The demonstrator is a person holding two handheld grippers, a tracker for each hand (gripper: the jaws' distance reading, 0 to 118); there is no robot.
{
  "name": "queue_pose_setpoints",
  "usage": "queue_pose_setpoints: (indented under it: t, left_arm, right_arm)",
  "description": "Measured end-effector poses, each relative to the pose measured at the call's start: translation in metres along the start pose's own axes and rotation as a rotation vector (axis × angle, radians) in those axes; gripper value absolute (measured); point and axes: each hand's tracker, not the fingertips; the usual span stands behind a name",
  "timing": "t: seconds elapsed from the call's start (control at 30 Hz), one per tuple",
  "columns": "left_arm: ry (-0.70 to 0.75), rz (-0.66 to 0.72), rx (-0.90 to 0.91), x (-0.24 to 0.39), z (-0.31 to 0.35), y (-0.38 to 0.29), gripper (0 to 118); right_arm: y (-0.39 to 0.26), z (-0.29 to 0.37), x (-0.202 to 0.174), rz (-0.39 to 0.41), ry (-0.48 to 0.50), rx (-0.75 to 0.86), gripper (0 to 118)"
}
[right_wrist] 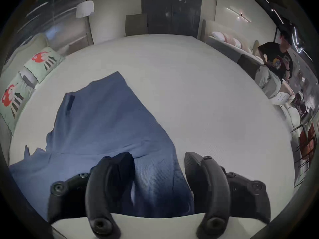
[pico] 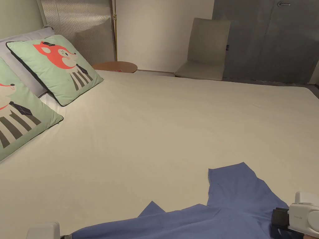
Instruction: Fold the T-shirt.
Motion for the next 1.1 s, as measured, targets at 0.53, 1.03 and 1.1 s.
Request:
queue_pose_setpoints:
  t: [0.53, 1.03, 1.1]
  left_arm:
    - [-0.056, 0.028, 0.177, 0.002, 0.048, 0.030, 5]
    - [-0.167, 0.110, 0.531, 0.011, 0.134, 0.083, 5]
    - [-0.179, 0.105, 0.552, 0.015, 0.141, 0.090, 5]
  right_arm:
    - [-0.032, 0.191, 0.019, -0.032, 0.088, 0.530, 3]
    - [-0.063, 0.381, 0.037, -0.078, -0.036, 0.990, 3]
    - [-0.061, 0.390, 0.037, -0.083, -0.040, 1.006, 3]
